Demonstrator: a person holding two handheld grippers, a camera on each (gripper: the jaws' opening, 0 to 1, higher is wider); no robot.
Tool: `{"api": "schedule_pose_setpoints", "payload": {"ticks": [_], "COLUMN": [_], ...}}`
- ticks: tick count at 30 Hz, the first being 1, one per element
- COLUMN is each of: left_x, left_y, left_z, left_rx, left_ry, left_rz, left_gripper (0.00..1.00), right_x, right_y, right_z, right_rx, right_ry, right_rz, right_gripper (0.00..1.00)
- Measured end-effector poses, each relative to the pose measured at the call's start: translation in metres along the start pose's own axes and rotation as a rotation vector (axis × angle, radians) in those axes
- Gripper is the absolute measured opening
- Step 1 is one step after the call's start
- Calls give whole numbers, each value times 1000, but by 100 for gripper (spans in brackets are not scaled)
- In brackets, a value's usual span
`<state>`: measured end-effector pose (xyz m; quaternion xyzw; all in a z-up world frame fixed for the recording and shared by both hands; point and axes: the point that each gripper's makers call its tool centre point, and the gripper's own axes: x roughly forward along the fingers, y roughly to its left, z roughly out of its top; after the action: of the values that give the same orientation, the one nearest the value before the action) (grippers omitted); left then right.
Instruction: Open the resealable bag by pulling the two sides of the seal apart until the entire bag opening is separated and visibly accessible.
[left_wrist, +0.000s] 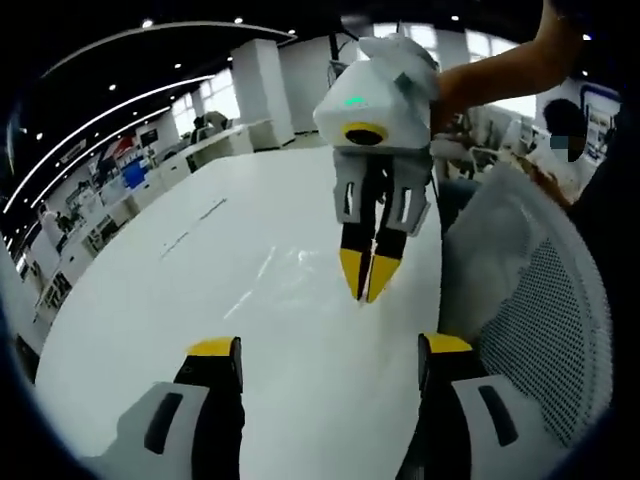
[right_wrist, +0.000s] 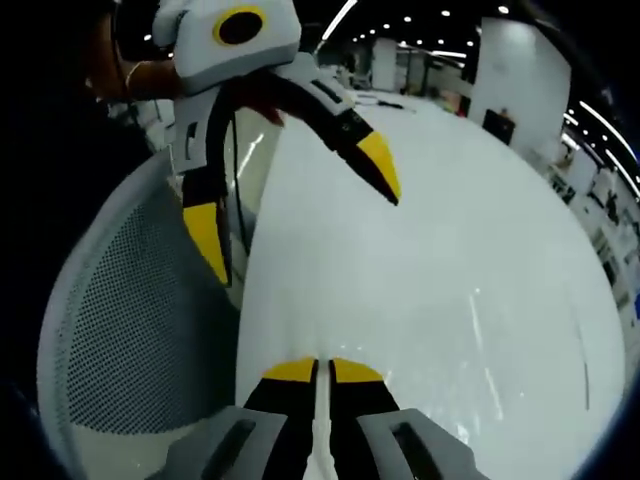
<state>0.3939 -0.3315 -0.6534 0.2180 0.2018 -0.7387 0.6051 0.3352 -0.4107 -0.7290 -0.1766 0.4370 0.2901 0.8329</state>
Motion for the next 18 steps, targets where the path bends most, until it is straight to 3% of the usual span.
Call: {"api": "schedule_pose_setpoints", "payload": {"ticks": [4, 8, 10, 11, 16, 18], "left_x": [6, 25, 34, 35, 40, 44], "left_y": [-7, -15, -18, -16, -24, -33], "left_z": [3, 8, -2, 0, -7, -8], "left_rx": [97, 165, 274, 326, 398, 414], "left_ry": [21, 12, 62, 49, 86, 87], "left_rz": [-26, -67, -76, -56, -87, -130], "left_gripper": [64, 60, 58, 57, 51, 47], "right_x": [1, -1, -1, -1, 0, 4], "right_y": [10, 24, 29, 30, 40, 52], "right_z": [10, 19, 22, 23, 32, 40], "right_rx": [41, 27, 17, 16, 10, 0], "right_ry": [-19, -33, -36, -39, -52, -63], "right_rz": [26, 54, 67, 71, 89, 109], "right_gripper": [0, 0, 0, 0, 0, 0]}}
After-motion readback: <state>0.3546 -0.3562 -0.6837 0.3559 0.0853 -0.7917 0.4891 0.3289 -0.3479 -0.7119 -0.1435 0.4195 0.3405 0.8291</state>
